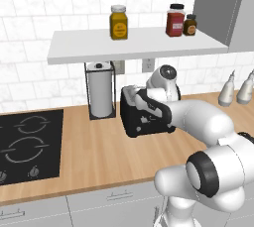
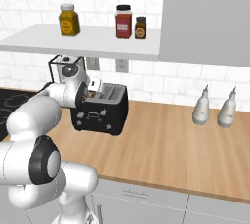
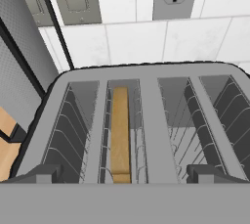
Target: Start the toaster. Once the lever pops up, take the bread to the plate on the dining counter.
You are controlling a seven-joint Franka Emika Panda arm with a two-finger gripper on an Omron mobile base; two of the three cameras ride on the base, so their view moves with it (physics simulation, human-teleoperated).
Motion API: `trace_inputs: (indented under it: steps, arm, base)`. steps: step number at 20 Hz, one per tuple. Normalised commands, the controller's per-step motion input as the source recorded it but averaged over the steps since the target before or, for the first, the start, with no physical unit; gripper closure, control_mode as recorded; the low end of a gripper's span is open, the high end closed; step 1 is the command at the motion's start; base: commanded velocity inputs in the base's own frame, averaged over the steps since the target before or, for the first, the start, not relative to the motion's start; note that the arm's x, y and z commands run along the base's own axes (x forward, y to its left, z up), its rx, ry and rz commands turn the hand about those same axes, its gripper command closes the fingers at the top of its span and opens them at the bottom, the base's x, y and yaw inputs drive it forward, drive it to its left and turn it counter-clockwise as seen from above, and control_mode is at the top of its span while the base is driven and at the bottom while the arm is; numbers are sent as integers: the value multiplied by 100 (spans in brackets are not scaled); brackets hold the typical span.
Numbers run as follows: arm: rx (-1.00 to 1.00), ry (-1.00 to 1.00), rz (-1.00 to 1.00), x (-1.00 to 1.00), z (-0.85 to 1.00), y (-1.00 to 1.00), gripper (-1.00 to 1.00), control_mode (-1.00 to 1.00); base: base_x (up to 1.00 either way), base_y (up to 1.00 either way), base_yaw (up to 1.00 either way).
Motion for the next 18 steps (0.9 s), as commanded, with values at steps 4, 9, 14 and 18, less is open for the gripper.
trace_inputs:
  steps: [4,9,14,18]
  arm:
    - [0,0,0,0,0,0,-100,-100]
    - [0,0,0,0,0,0,-100,-100]
    - [0,0,0,0,0,0,-100,-100]
    - [0,0,0,0,0,0,-100,-100]
  base:
    - [0,0,0]
    - [0,0,0]
    - [0,0,0]
    - [0,0,0]
